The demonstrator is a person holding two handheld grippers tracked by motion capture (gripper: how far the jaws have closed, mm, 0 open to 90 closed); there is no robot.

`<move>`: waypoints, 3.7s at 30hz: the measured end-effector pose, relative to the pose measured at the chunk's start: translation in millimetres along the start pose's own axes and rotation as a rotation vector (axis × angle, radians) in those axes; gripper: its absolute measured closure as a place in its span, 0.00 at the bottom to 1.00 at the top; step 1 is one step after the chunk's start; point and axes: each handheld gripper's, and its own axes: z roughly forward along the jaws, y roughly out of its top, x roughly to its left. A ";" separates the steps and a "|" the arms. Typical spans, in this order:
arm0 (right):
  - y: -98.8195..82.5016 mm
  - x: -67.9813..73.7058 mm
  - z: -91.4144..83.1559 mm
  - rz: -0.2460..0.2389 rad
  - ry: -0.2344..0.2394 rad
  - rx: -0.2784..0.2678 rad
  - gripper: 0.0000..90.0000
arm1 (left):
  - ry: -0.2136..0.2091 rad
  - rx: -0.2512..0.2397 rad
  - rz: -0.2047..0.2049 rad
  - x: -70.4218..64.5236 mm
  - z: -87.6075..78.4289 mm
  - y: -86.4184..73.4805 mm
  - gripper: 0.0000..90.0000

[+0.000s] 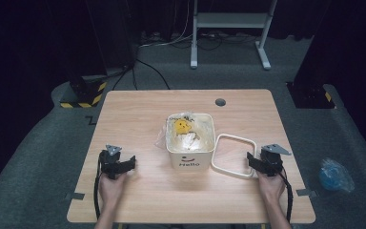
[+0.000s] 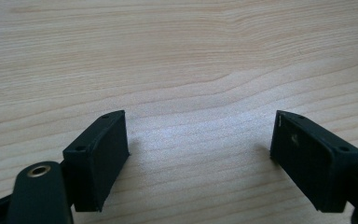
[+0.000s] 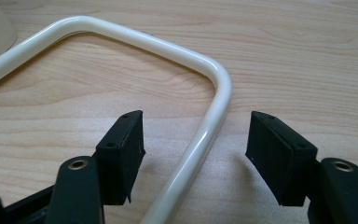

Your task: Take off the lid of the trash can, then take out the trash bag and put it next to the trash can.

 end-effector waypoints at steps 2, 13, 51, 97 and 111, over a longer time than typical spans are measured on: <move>-1.1 1.3 -0.7 -0.007 0.001 0.011 0.39 | 0.000 0.000 0.000 0.0 0.0 0.0 0.21; -1.2 3.4 1.7 -0.016 -0.023 0.070 0.33 | 0.007 0.006 -0.016 -1.0 1.7 1.2 0.16; -1.7 4.2 1.3 -0.016 -0.026 0.069 0.33 | -0.294 -0.011 -0.044 -82.8 -10.6 64.6 0.20; -1.8 4.5 1.2 -0.014 -0.027 0.070 0.33 | -0.366 -0.125 0.044 -133.7 -57.9 146.5 0.24; -1.8 4.3 1.3 -0.017 -0.027 0.069 0.33 | -0.416 -0.104 0.082 -145.3 -55.5 150.8 0.24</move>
